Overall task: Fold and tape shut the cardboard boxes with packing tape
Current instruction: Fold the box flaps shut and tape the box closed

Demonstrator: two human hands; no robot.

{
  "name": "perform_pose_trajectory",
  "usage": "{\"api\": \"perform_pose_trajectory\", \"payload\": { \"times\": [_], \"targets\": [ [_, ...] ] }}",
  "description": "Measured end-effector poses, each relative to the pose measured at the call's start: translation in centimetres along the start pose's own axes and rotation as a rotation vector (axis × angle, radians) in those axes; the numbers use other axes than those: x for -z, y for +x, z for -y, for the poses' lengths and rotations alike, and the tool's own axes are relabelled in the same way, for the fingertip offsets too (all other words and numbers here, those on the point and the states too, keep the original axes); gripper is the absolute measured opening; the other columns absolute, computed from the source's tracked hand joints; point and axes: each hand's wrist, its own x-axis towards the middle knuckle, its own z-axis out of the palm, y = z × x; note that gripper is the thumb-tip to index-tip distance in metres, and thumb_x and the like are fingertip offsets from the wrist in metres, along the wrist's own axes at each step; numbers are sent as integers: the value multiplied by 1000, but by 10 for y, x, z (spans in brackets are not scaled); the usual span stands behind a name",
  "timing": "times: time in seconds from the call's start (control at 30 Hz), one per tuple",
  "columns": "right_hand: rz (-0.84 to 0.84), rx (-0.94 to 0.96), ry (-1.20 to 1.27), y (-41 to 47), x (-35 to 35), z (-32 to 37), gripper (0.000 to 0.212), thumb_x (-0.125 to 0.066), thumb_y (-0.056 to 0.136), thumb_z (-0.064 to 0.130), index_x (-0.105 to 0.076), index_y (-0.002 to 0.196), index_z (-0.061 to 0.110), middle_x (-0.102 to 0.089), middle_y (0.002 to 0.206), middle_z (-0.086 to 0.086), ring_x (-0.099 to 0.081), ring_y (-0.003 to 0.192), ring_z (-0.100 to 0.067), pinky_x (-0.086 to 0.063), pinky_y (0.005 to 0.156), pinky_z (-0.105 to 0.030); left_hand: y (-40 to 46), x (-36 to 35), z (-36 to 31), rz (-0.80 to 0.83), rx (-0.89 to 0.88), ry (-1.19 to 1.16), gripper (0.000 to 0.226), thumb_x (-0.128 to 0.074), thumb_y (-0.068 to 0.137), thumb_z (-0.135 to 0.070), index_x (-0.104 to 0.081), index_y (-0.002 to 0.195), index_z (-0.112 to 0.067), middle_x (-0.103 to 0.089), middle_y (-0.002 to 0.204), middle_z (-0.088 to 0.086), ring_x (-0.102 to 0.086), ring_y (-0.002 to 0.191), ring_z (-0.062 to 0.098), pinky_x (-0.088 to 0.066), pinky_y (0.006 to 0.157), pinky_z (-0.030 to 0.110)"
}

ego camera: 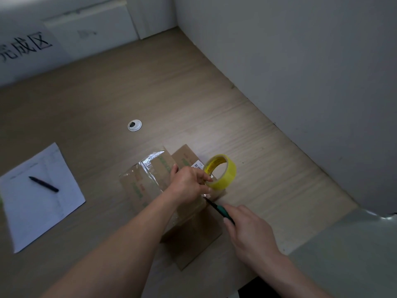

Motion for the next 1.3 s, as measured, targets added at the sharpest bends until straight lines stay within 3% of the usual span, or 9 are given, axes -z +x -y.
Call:
{"api": "perform_pose_trajectory", "payload": {
  "times": [0.23,0.43,0.67,0.9,1.03,1.17,1.3],
  "targets": [
    [0,-42,-142,-5,4,15,45,-34,101,46,-31,145,40,-53,116,9,-58,103,-17,-46,72,-31,-1,0,0,-6,-6,-16,24,-83,72,-34,-61,72,-43,-59,62,-20,-56,80,-9,7,118,45],
    [81,-100,-108,-9,-1,24,56,-39,97,35,-24,151,29,-53,129,3,-49,115,-20,-45,84,-33,-2,-1,0,-13,-3,-29,25,-84,71,-34,-61,69,-43,-58,61,-20,-54,76,-12,9,117,42],
    [127,-57,-87,-10,8,31,49,-43,96,29,-32,143,23,-55,124,-1,-59,107,-25,-41,75,-32,-2,-1,-1,-9,-7,-27,24,-83,72,-34,-61,70,-43,-58,60,-20,-54,76,-13,8,118,43],
    [155,-66,-20,-6,11,32,41,-44,95,25,-40,136,23,-57,124,-3,-58,110,-26,-45,81,-34,-3,0,-2,-13,-20,-5,24,-82,74,-35,-60,71,-44,-61,65,-18,-55,80,-9,5,118,47],
    [255,-112,-66,2,-3,18,28,-44,93,20,-48,120,19,-61,117,-7,-59,107,-31,-46,82,-36,-4,0,-3,-23,-16,-24,22,-83,73,-35,-62,75,-42,-60,62,-21,-54,76,-12,1,118,48],
    [174,-185,-156,3,-18,-11,51,-39,94,22,-32,144,26,-55,122,-4,-61,108,-28,-48,83,-37,-5,1,-2,-27,-16,-40,20,-83,73,-36,-64,77,-41,-59,61,-21,-52,76,-12,-3,117,48],
    [76,-257,-236,15,-15,-51,54,-37,98,33,-24,150,26,-47,125,-2,-51,115,-25,-48,87,-36,-3,-1,-2,-36,-27,-28,21,-83,73,-35,-63,74,-43,-62,64,-20,-56,80,-6,-5,117,48]
  ]
}}
